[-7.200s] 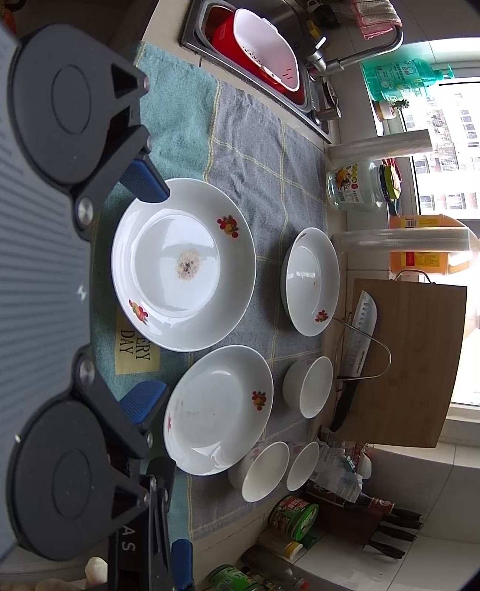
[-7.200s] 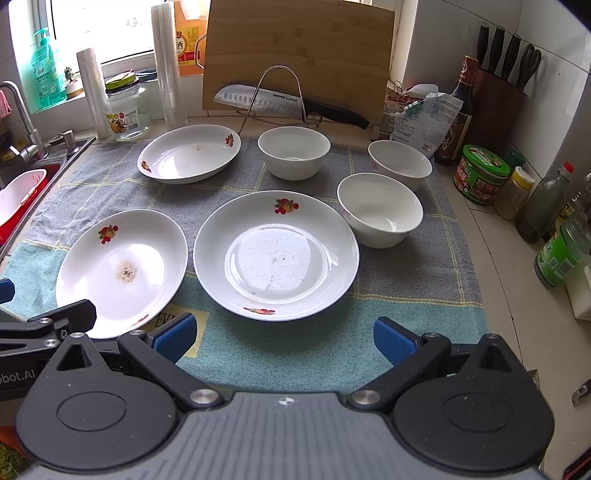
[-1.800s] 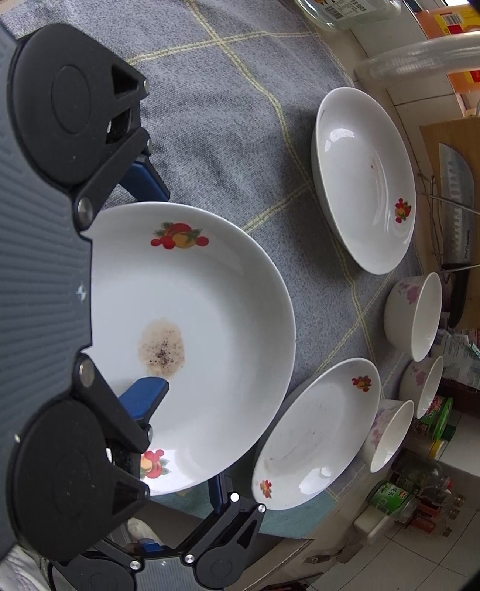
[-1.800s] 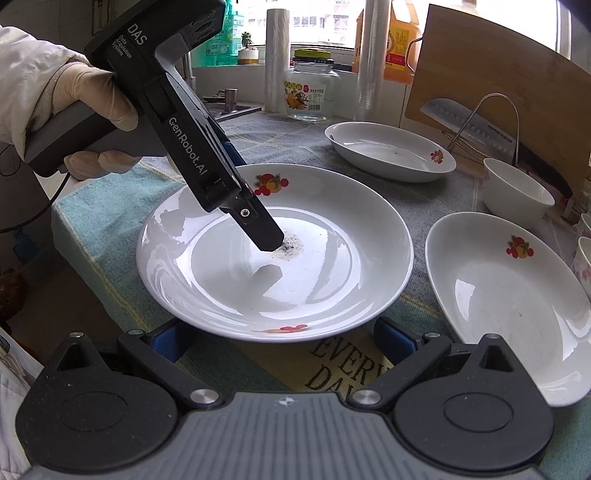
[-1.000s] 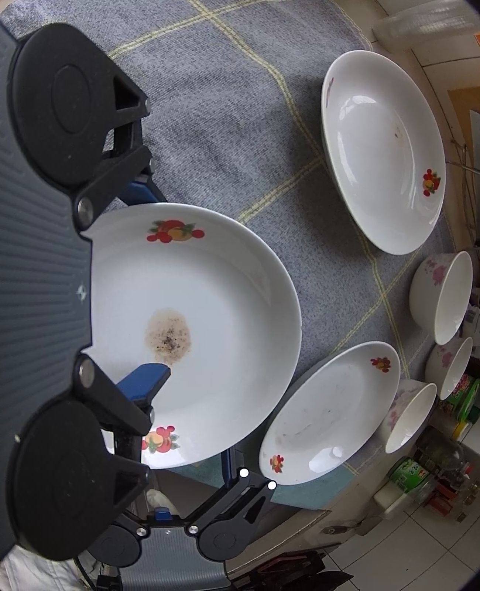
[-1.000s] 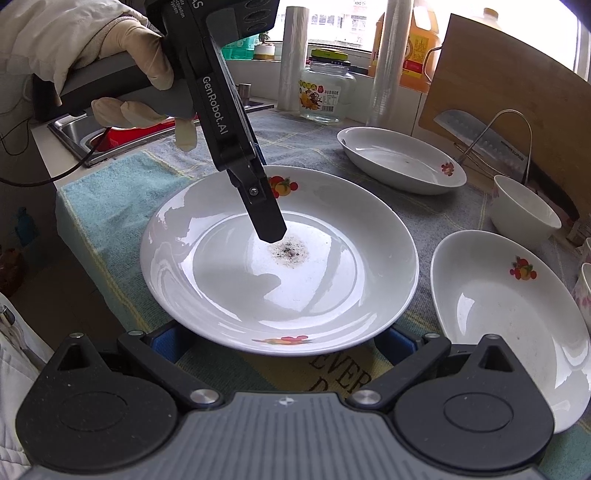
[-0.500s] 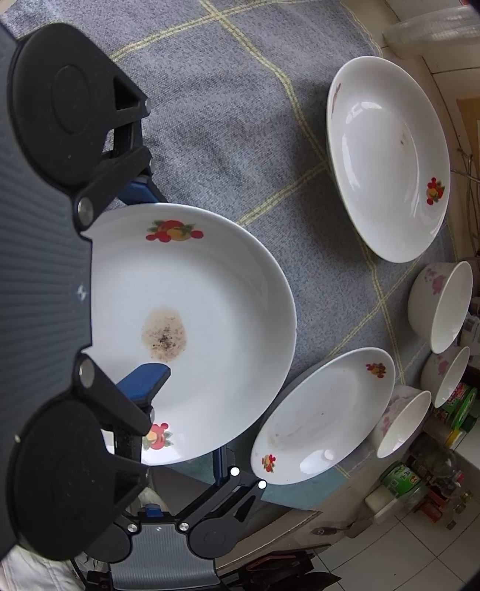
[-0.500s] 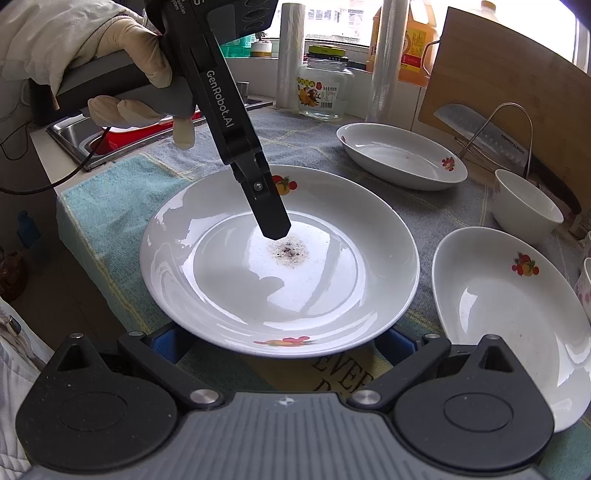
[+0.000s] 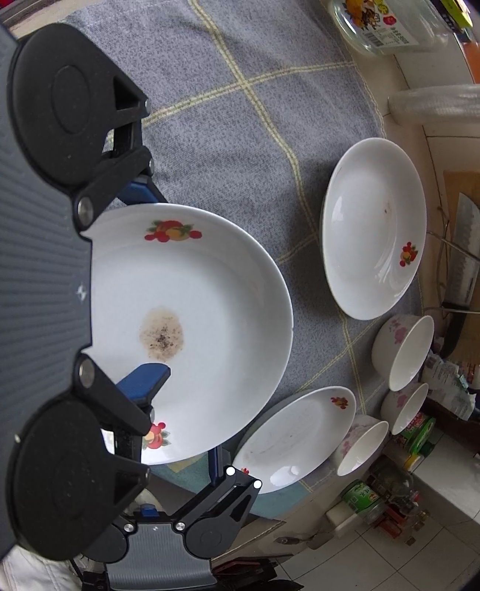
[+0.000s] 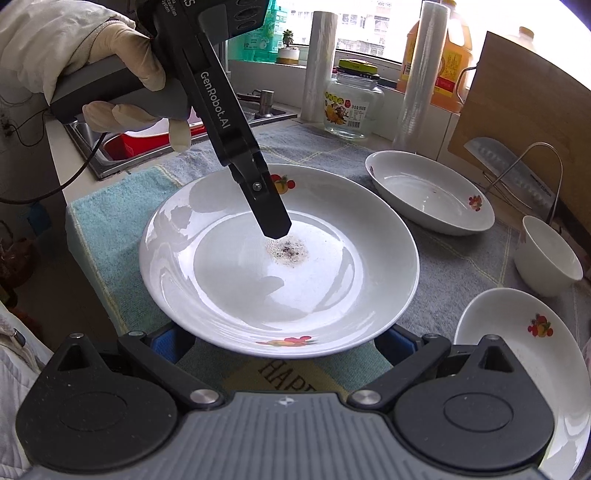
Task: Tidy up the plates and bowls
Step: 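Lift the stained plate with the left gripper and carry it toward the sink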
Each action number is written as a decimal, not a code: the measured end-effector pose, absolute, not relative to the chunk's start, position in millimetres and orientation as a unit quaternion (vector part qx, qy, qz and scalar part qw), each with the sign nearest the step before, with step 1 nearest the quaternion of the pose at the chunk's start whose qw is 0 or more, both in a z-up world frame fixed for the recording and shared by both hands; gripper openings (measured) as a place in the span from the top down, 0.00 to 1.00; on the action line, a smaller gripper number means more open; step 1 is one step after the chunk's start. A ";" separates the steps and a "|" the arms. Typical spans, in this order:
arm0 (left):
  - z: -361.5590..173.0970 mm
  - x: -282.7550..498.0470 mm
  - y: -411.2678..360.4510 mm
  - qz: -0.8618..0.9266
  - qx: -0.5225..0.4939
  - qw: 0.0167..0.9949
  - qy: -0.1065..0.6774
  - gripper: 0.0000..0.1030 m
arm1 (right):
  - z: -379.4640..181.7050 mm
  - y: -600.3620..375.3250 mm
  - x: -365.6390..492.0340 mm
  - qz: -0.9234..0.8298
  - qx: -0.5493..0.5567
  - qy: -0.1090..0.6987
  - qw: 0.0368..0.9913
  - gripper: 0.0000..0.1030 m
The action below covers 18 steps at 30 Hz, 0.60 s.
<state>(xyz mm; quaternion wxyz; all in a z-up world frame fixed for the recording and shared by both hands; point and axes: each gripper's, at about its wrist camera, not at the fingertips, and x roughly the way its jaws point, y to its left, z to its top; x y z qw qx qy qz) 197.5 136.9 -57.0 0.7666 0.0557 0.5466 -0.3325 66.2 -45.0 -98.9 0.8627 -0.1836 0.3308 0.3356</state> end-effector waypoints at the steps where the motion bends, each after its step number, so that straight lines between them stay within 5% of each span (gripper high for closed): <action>1: -55.7 199.2 143.0 -0.328 0.052 0.770 0.544 0.18 | -97.6 -40.8 70.2 0.339 -0.185 0.330 0.861 0.00; 18: -43.9 244.9 233.9 -0.278 0.027 0.808 0.519 0.18 | -94.8 40.9 143.5 0.380 -0.206 0.317 0.844 0.00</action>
